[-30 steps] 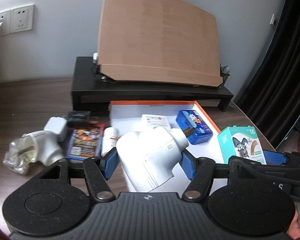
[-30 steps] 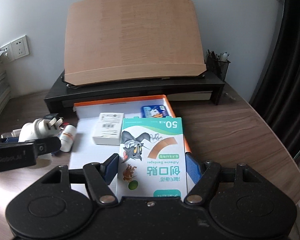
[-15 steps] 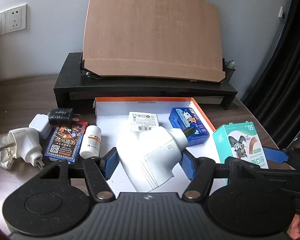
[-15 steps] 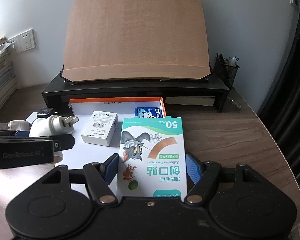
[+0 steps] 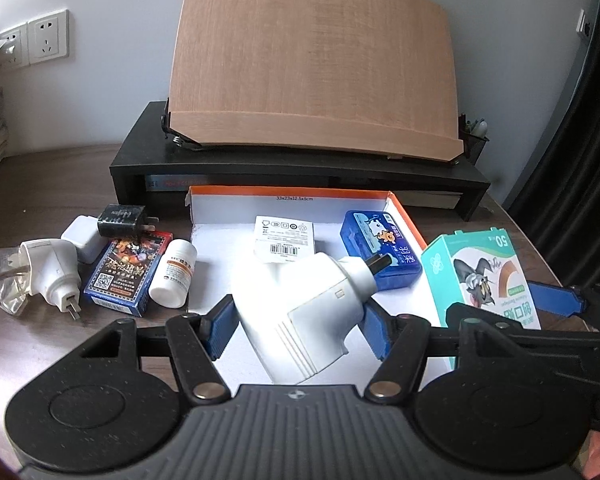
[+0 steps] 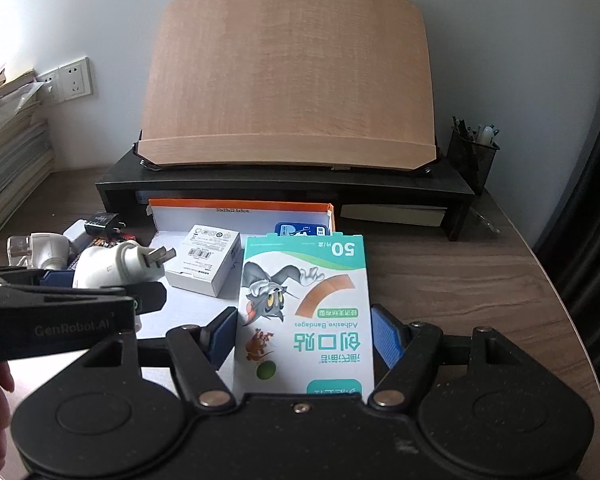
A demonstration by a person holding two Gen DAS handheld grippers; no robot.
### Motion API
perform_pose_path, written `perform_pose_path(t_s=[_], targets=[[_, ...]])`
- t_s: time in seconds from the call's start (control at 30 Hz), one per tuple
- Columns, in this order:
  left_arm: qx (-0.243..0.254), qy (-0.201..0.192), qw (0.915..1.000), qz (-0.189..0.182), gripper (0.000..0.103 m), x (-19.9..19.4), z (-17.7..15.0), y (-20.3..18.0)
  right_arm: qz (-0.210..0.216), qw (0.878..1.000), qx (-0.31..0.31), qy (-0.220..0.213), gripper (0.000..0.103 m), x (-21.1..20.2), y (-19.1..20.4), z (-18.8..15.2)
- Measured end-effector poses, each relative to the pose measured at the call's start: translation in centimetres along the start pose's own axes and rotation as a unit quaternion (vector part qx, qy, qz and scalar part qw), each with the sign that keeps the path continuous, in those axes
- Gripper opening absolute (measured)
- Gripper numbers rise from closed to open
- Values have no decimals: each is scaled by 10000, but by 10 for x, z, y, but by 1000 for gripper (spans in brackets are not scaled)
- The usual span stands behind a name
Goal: Organize rigid objects
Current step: 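Carry the teal box and white plug adapter toward the tray with both tools, then hold the teal box and plug adapter above the tray with both tools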
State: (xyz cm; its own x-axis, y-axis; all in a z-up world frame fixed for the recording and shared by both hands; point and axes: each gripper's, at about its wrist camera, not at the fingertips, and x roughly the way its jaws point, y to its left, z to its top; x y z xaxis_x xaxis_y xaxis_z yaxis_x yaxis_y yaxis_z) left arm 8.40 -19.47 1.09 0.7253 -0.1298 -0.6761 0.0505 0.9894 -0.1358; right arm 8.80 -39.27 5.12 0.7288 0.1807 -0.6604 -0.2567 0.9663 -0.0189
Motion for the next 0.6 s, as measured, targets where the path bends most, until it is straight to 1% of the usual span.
perform_pose_path(t_s=[0.6], targets=[[-71,-126,9998,162,66,-4,0,-8,162,9997,-132,-126,83,2,-8,3]])
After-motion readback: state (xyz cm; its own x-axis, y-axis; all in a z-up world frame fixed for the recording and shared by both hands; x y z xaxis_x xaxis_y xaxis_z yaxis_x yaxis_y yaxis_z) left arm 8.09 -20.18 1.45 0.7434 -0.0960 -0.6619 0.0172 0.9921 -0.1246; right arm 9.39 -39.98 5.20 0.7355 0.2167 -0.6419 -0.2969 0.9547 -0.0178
